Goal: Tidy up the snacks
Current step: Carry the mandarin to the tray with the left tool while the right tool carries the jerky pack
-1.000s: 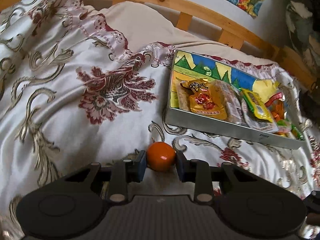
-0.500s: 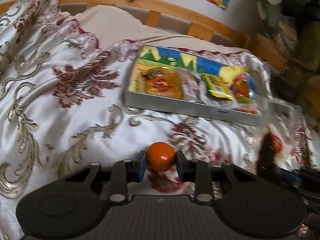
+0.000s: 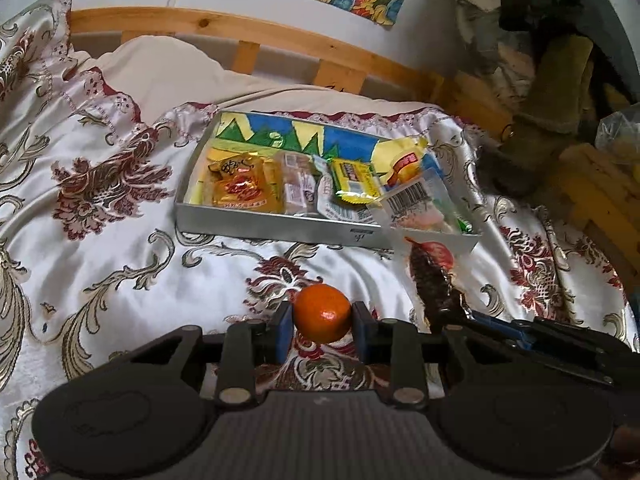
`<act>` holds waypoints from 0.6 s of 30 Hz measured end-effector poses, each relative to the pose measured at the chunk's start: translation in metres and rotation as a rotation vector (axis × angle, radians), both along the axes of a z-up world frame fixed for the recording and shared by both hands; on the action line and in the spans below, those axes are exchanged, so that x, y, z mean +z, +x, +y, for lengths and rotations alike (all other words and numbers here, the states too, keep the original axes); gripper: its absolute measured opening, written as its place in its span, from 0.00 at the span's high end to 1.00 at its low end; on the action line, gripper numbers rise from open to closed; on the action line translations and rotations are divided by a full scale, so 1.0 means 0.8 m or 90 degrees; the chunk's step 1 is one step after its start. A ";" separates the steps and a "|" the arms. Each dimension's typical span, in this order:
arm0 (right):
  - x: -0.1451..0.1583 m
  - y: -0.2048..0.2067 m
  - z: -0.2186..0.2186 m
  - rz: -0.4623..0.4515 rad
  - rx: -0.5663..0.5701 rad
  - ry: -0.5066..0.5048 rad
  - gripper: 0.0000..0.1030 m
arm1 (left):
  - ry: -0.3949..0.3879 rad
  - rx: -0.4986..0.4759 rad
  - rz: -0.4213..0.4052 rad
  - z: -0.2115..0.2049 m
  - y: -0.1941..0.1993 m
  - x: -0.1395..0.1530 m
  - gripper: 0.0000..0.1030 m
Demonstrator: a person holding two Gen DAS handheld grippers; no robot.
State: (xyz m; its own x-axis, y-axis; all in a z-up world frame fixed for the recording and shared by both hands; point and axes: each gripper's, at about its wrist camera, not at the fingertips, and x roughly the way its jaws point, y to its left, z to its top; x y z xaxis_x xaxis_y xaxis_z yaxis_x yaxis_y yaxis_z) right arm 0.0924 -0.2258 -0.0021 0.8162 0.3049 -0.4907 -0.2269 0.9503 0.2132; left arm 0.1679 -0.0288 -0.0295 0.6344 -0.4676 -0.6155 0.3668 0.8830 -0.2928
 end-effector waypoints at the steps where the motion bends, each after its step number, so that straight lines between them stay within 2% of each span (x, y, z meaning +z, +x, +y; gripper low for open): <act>1: 0.001 0.001 -0.001 -0.002 -0.001 0.001 0.88 | 0.000 0.002 -0.003 0.000 0.000 0.001 0.67; 10: 0.021 0.034 -0.002 -0.032 -0.003 -0.008 0.88 | -0.015 0.044 -0.045 0.004 0.051 0.025 0.67; 15: 0.040 0.080 -0.004 -0.048 0.001 -0.014 0.88 | -0.006 0.082 -0.074 0.004 0.101 0.044 0.67; 18: 0.048 0.116 -0.008 -0.037 -0.011 -0.005 0.88 | -0.011 0.119 -0.067 0.008 0.135 0.049 0.67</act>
